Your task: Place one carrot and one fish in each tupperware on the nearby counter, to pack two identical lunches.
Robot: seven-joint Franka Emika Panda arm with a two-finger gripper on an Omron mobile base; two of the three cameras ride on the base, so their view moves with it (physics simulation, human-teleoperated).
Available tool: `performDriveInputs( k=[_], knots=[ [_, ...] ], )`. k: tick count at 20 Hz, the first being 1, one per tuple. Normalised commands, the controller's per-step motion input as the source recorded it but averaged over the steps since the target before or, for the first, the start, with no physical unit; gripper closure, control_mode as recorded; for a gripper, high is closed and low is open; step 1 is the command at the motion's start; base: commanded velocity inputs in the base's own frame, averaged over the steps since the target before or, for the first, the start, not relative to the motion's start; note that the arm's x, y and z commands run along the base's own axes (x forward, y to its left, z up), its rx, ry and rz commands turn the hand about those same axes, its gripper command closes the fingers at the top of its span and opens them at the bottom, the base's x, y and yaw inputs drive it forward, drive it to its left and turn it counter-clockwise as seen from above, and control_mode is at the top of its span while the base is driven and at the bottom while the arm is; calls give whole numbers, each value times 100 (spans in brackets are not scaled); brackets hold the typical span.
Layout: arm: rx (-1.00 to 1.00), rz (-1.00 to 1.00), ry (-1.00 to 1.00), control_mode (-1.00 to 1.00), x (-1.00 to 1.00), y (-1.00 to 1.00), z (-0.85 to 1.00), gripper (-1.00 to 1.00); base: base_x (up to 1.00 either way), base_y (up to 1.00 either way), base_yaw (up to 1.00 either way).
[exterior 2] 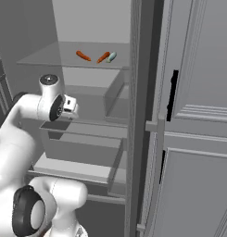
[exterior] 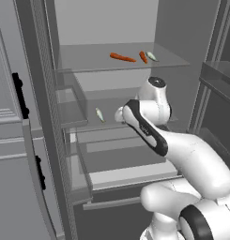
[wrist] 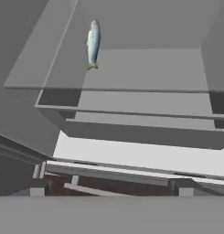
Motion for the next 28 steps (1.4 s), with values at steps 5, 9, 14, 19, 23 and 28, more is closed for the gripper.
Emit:
performDriveInputs(
  k=[5, 9, 14, 19, 23, 28],
  knots=[
    [0, 4, 0, -100, 72, 74, -2, -100, 0, 0, 0],
    [0, 0, 0, -100, 68, 41, -9, -100, 0, 0, 0],
    [0, -1, 0, -100, 53, 4, -3, -100, 0, 0, 0],
    [0, 0, 0, -100, 56, 0, -21, -100, 0, 0, 0],
    [0, -2, 0, -100, 59, 0, -31, -100, 0, 0, 0],
    [-2, -5, 1, -100, 59, 8, -30, -100, 0, 0, 0]
  ],
)
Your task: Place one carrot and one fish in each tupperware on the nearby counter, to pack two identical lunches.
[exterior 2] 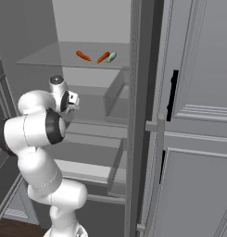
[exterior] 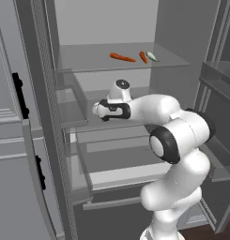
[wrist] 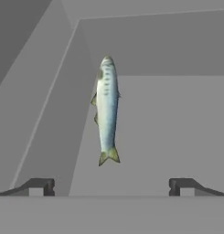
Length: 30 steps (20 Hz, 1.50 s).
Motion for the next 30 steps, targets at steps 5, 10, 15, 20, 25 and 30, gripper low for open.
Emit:
performDriveInputs(
  k=[5, 10, 15, 20, 25, 30],
  knots=[
    [-2, -3, 2, -100, 56, 19, -29, -100, 0, 0, 0],
    [-3, -3, 1, -100, 55, 6, -34, -100, 0, 0, 0],
    [-4, -3, 4, -100, 53, 7, -45, 100, 0, 0, 0],
    [-4, 0, 8, -100, 40, 17, -55, 100, 0, 0, 0],
    [-1, -8, 5, -100, -28, -25, -33, 100, 0, 0, 0],
    [0, -19, -14, -100, -98, -94, 0, 100, 0, 0, 0]
  ],
)
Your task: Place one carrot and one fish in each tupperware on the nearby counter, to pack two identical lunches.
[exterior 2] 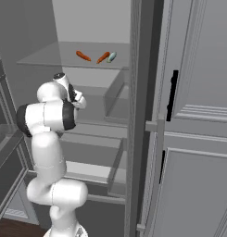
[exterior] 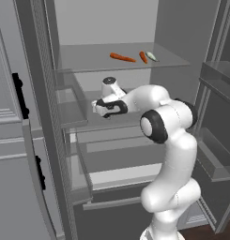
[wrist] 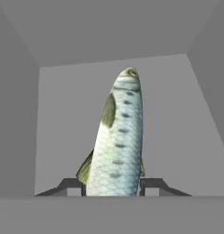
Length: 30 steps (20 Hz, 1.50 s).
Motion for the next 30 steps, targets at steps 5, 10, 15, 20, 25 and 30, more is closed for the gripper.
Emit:
performDriveInputs(
  k=[5, 10, 15, 20, 25, 30],
  knots=[
    [3, -32, -4, -100, -100, -42, 0, 100, 0, 0, 0],
    [6, -22, -4, -100, -100, -32, 23, 100, 0, 0, 0],
    [3, 0, -18, -100, -100, -34, 77, 100, 0, 0, 0],
    [6, 0, -18, -100, -100, -63, 65, 100, 0, 0, 0],
    [1, 5, -10, -100, -100, -33, 37, 100, 0, 0, 0],
    [0, 20, -17, -100, -91, -9, 78, 100, 0, 0, 0]
  ],
)
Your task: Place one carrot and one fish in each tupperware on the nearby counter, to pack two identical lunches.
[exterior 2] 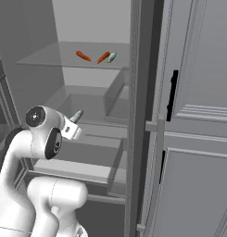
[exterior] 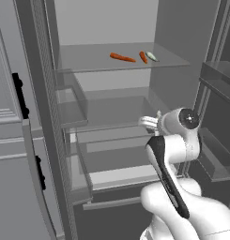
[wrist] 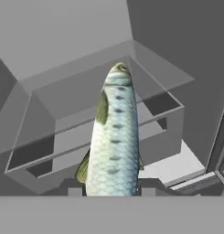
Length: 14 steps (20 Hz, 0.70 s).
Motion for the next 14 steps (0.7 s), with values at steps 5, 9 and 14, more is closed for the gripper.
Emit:
performDriveInputs(
  k=[5, 9, 14],
  knots=[
    [0, 13, -8, 100, -34, -1, 60, 100, -26, -3, 7],
    [0, 0, 0, 100, 0, 0, 0, 100, -88, -11, 14],
    [0, 0, 0, 100, 0, 0, 0, 100, -100, -1, 1]
  ],
)
